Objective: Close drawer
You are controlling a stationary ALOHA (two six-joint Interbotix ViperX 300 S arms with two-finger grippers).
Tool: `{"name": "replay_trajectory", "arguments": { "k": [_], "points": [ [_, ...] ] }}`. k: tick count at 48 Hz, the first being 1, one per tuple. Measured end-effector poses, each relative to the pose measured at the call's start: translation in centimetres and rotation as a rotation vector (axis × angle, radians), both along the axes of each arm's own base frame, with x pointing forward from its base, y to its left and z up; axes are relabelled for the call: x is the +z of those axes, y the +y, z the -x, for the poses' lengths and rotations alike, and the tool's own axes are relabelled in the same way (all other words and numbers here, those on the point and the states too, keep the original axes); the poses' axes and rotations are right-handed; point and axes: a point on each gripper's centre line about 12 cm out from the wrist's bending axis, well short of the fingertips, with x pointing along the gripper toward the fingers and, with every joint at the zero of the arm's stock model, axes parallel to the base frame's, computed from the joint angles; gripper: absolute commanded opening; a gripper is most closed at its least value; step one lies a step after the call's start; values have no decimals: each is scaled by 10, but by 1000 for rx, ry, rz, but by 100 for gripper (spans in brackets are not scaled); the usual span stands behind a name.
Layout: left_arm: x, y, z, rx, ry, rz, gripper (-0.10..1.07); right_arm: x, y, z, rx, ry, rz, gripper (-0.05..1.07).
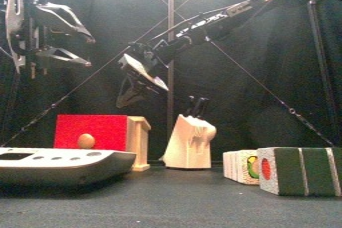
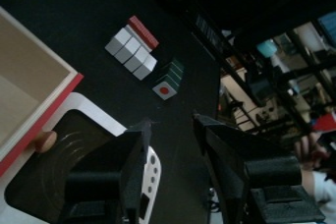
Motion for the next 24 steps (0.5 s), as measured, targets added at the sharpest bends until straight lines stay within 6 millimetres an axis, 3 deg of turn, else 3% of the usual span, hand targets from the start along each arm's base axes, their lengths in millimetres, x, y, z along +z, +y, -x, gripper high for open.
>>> {"name": "replay_trajectory", "arguments": {
  "k": [10, 24],
  "points": [
    [3, -2, 0, -52, -33, -77, 78, 14, 15, 3, 47, -36, 8, 27],
    [7, -4, -1, -88, -66, -136, 78, 27, 42, 24, 114, -64, 3, 27]
  ]
}}
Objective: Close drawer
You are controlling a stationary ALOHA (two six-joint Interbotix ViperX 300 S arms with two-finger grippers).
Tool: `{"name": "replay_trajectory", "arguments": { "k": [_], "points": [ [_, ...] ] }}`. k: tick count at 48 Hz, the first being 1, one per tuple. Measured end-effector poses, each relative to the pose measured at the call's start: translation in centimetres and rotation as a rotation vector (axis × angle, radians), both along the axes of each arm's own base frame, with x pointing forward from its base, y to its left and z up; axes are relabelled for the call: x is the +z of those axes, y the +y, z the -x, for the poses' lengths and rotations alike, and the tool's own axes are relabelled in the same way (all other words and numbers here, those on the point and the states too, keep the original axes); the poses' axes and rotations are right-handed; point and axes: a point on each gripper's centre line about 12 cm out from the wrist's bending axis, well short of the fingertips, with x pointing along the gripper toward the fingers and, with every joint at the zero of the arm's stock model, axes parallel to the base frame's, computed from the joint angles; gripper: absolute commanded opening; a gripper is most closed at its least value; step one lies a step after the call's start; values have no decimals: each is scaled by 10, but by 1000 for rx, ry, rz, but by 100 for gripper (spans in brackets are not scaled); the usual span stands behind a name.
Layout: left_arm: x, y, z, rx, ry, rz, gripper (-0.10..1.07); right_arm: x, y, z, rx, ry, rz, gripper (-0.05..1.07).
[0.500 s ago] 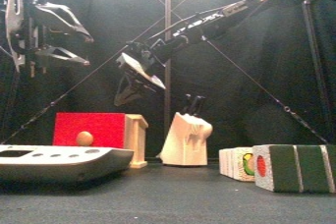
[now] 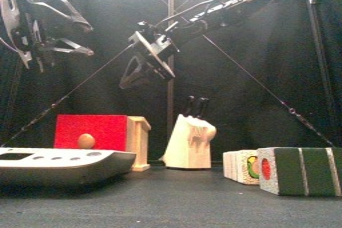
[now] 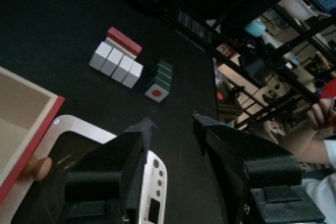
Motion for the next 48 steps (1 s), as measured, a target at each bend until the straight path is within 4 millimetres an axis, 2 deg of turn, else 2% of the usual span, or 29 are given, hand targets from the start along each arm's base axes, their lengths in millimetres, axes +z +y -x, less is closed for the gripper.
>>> {"name": "replay_trajectory", "arguments": {
  "k": [13, 22, 38, 48],
  "points": [
    [-2, -1, 1, -18, -9, -30, 78, -5, 18, 16, 91, -37, -17, 27],
    [-2, 0, 2, -11, -17, -29, 78, -6, 22, 23, 118, -46, -17, 27],
    [0, 1, 2, -3, -25, -24, 78, -7, 20, 25, 119, -44, -10, 27],
    [-8, 2, 0, 18, 11, -7, 78, -6, 6, 26, 94, -46, 1, 27]
  ]
}}
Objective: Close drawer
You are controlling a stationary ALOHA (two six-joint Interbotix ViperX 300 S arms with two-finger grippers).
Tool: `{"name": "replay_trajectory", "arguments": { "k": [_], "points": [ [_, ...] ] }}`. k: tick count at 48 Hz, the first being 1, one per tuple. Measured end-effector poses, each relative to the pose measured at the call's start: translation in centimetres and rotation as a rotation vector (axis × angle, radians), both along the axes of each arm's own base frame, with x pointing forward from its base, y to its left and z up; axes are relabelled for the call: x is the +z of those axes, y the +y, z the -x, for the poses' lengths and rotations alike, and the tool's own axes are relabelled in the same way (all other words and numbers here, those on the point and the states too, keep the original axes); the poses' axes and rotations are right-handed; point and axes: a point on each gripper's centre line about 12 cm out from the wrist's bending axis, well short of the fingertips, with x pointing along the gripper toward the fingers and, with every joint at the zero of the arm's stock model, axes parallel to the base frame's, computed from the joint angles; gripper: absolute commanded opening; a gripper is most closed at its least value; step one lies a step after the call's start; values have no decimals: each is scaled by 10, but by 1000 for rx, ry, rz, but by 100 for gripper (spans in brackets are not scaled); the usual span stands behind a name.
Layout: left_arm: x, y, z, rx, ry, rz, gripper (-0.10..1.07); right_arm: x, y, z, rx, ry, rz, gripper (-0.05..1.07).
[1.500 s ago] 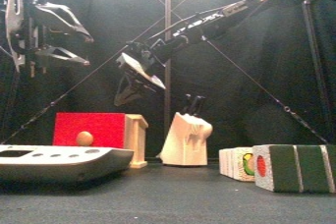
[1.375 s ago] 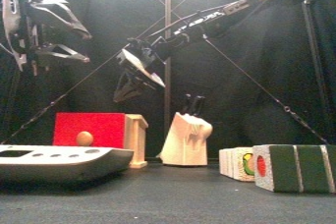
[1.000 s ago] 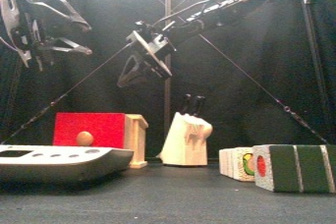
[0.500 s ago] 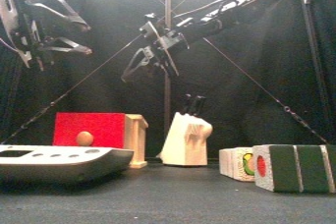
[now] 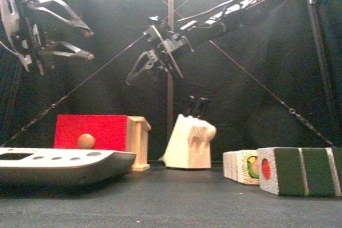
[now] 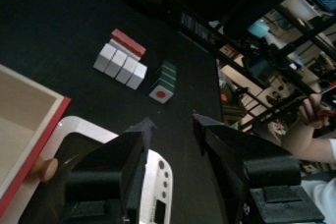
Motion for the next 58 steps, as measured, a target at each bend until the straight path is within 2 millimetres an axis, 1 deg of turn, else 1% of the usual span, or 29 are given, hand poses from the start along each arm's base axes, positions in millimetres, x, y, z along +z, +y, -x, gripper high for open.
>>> {"name": "replay_trajectory", "arguments": {
  "k": [3, 8, 19, 24, 30, 32, 39, 48, 58],
  "points": [
    [-5, 1, -1, 14, 23, 13, 78, 0, -7, -2, -15, -5, -6, 27],
    [-15, 3, -2, 50, 69, 48, 78, -4, -25, -10, -47, -9, -8, 27],
    [-25, 11, 0, 177, 136, 182, 78, -12, -67, -29, -150, 0, -20, 27],
    [-28, 15, 1, 226, 154, 226, 78, -16, -87, -37, -222, 24, -26, 27],
    [-35, 18, 1, 269, 182, 259, 78, -19, -102, -44, -294, 67, -17, 27],
    [-38, 19, 1, 278, 193, 262, 78, -19, -106, -47, -315, 80, -14, 27],
    [-47, 21, -2, 320, 236, 289, 78, -36, -119, -52, -395, 165, -5, 27],
    [-56, 33, -2, 413, 271, 336, 78, -54, -124, -51, -445, 242, -2, 27],
    [-57, 37, -4, 438, 273, 345, 78, -58, -124, -51, -448, 253, -3, 27]
  ]
}}
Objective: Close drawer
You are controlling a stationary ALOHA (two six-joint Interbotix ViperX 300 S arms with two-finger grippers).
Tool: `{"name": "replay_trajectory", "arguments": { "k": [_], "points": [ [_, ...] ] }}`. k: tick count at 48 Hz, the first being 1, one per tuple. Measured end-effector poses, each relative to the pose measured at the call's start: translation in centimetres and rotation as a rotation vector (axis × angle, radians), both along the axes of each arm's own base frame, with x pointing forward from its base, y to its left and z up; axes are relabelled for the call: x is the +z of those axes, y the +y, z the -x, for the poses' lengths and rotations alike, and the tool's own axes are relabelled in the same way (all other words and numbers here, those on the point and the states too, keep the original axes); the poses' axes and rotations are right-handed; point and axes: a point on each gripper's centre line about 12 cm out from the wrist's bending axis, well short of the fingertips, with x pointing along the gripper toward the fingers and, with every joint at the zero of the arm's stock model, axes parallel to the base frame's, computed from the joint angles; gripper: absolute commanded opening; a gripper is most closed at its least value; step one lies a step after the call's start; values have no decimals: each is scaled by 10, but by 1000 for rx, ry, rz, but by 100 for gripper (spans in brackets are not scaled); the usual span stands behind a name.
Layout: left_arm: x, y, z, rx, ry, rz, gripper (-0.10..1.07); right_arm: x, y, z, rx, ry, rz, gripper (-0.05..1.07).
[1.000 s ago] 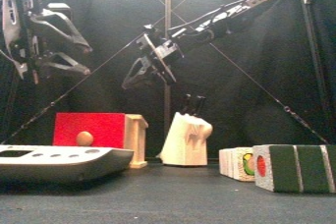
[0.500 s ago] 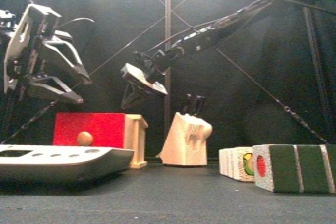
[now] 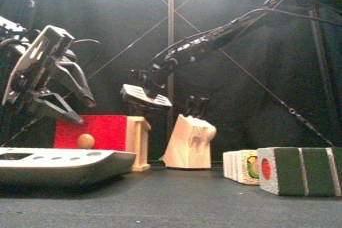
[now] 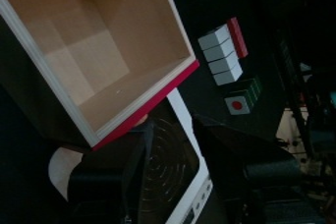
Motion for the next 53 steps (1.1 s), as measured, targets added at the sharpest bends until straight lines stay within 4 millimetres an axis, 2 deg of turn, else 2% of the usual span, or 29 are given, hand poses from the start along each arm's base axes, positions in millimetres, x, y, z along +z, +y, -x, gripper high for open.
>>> {"name": "replay_trajectory", "arguments": {
  "k": [19, 41, 53],
  "points": [
    [-1, 14, -1, 56, 3, 2, 78, -1, 3, 0, 3, 5, -1, 27],
    [6, 16, -9, 54, -18, -10, 78, -2, 5, -3, 25, -17, -6, 27],
    [5, 16, -10, 53, -13, -15, 78, 0, 13, -8, 55, -38, -5, 26]
  ]
}}
